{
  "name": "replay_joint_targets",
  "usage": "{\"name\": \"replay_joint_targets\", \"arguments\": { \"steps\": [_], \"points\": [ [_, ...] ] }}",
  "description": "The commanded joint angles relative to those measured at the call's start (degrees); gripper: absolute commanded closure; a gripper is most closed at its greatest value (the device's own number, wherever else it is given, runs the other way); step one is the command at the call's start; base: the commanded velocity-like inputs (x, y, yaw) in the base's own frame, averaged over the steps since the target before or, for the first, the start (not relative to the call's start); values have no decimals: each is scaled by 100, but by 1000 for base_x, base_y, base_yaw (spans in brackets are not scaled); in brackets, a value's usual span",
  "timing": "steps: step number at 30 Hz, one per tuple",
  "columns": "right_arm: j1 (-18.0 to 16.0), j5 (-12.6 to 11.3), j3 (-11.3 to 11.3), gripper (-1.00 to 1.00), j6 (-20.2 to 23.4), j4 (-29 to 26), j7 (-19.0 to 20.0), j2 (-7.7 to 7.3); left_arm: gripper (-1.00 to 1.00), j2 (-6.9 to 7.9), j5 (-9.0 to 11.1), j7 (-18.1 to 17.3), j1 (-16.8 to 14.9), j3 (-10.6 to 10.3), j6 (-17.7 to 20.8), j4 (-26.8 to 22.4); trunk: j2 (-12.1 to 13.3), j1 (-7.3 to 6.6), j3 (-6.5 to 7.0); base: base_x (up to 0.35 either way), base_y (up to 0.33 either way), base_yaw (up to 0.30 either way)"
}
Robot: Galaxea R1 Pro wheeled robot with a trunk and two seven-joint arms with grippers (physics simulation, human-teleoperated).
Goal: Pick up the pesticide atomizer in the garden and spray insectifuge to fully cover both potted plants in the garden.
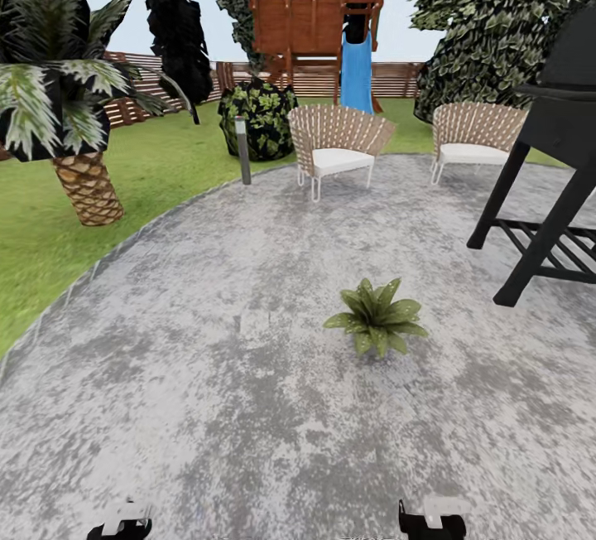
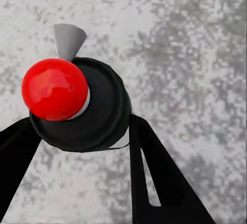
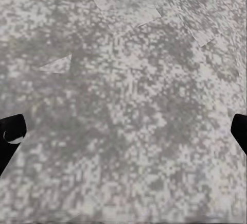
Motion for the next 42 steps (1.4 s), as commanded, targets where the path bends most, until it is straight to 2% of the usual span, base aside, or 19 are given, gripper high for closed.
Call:
{"name": "replay_joint_targets", "arguments": {
  "steps": [1,8,27,37,42],
  "points": [
    [-3,61,-32,-100,-11,3,-33,2,100,0,-26,-33,-4,50,-13,3,-2,-3,-4,-122,273,280],
    [-2,61,-32,-100,-9,3,-30,2,100,0,-24,-32,-4,51,-6,3,-2,-3,-4,42,282,280],
    [-2,68,-32,-100,-8,3,-29,11,100,0,4,-24,39,58,-13,3,-2,-3,-4,273,215,280],
    [0,68,-32,-100,-9,3,-30,11,100,-9,64,-33,70,42,4,3,-2,-3,-4,50,19,280],
    [-2,69,-32,-100,-9,3,-28,11,100,-9,66,-33,71,42,-5,3,-2,-3,-4,287,0,280]
  ]
}}
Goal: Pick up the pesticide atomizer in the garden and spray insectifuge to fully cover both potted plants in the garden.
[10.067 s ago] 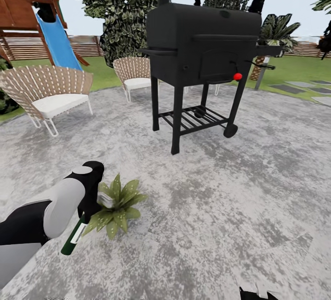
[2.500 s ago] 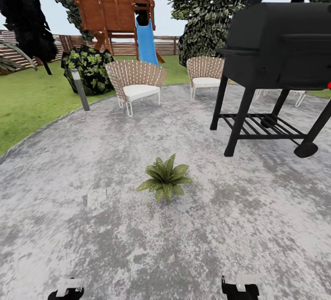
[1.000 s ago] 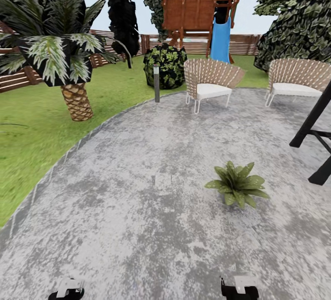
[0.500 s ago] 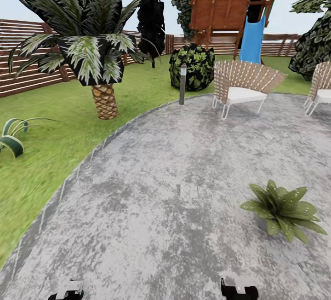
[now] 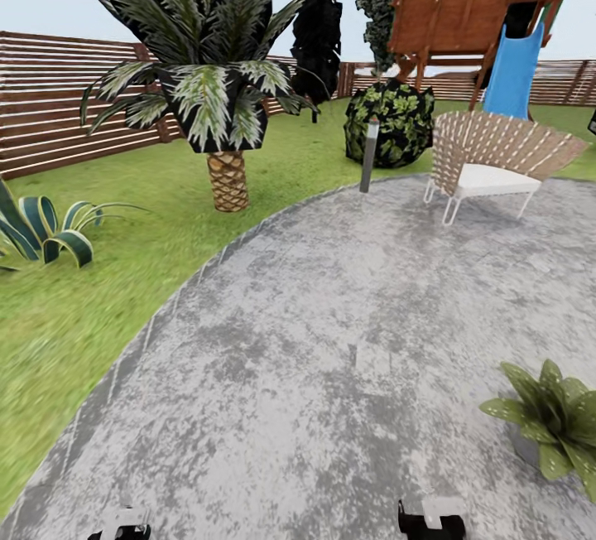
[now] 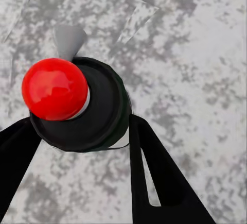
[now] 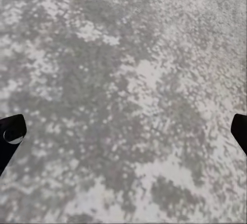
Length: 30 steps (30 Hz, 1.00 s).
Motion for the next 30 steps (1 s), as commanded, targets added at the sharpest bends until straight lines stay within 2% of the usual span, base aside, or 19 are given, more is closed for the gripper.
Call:
{"name": "replay_joint_targets", "arguments": {
  "steps": [1,13,30],
  "points": [
    [-2,61,-33,-100,-11,3,-31,2,100,0,-26,-32,-3,50,-13,3,-2,2,-5,331,0,280],
    [2,61,-30,-100,-11,3,-31,2,100,0,-20,-32,2,55,-21,5,-2,2,-5,337,13,280],
    [4,70,-24,-100,-25,148,-31,2,100,0,14,-32,9,59,-22,3,-2,2,-42,291,183,280]
  ]
}}
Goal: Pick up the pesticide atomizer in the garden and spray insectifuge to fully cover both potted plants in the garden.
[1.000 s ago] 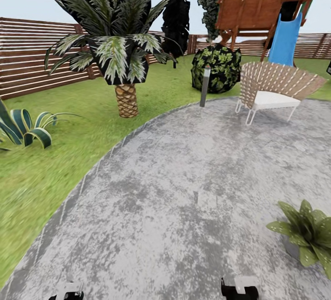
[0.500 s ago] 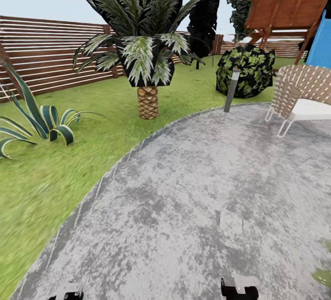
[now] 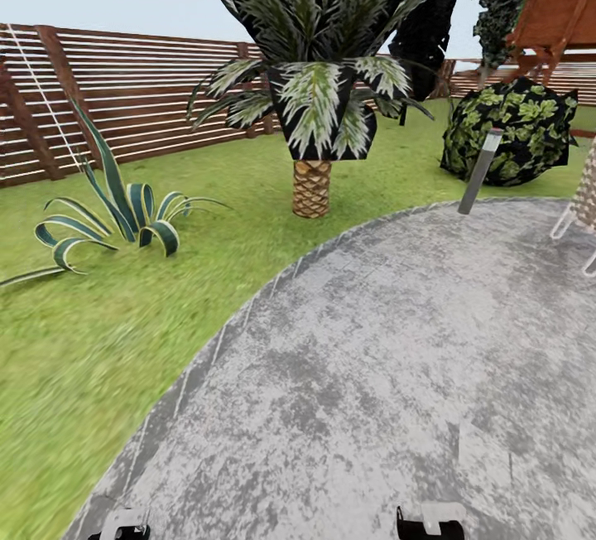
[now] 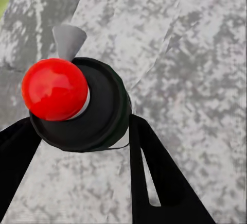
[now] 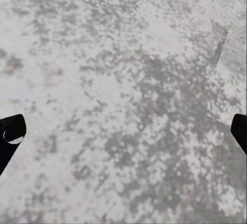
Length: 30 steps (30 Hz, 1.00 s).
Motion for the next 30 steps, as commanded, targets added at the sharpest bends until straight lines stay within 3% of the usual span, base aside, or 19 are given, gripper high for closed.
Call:
{"name": "replay_joint_targets", "arguments": {
  "steps": [1,30],
  "points": [
    [-2,61,-32,-100,-13,18,-34,2,100,0,-27,-31,-4,51,-14,3,-2,2,-8,288,191,280],
    [-2,61,-32,-100,-15,41,-34,2,100,0,-27,-32,-4,51,-20,7,-2,2,-91,296,171,280]
  ]
}}
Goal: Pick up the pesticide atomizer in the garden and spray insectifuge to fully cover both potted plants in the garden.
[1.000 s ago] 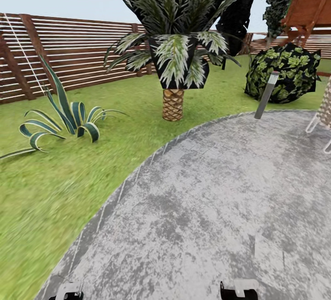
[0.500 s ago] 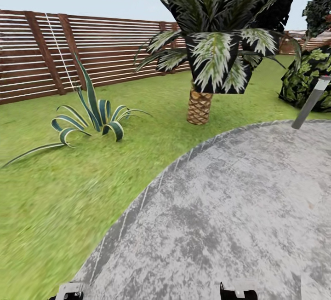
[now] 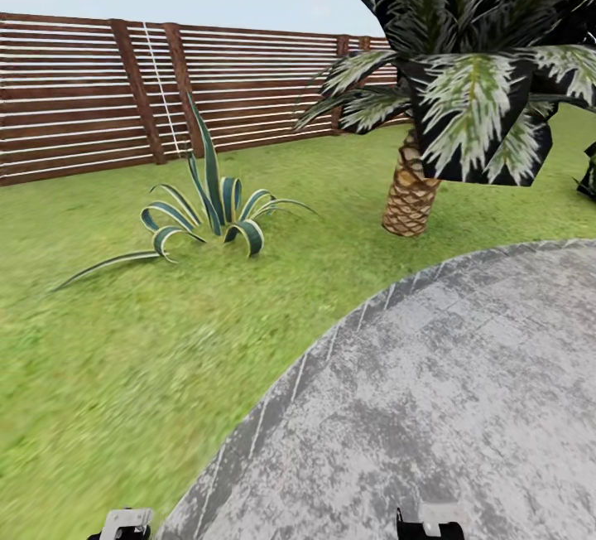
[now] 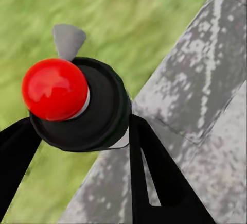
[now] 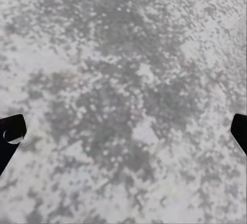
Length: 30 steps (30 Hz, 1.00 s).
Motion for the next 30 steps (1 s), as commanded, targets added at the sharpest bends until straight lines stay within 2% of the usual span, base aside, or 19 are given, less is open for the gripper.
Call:
{"name": "replay_joint_targets", "arguments": {
  "steps": [1,18,30],
  "points": [
    [-4,61,-32,-100,-11,2,-34,2,100,0,-27,-33,-4,51,-14,2,-2,2,-8,297,189,280],
    [-2,61,-34,-100,-11,-3,-34,2,100,0,61,-34,-4,51,-16,8,-2,2,-57,258,239,280],
    [-3,61,-41,-100,-11,-3,-34,-7,100,0,135,-34,-4,52,-16,8,-2,2,-91,168,300,280]
  ]
}}
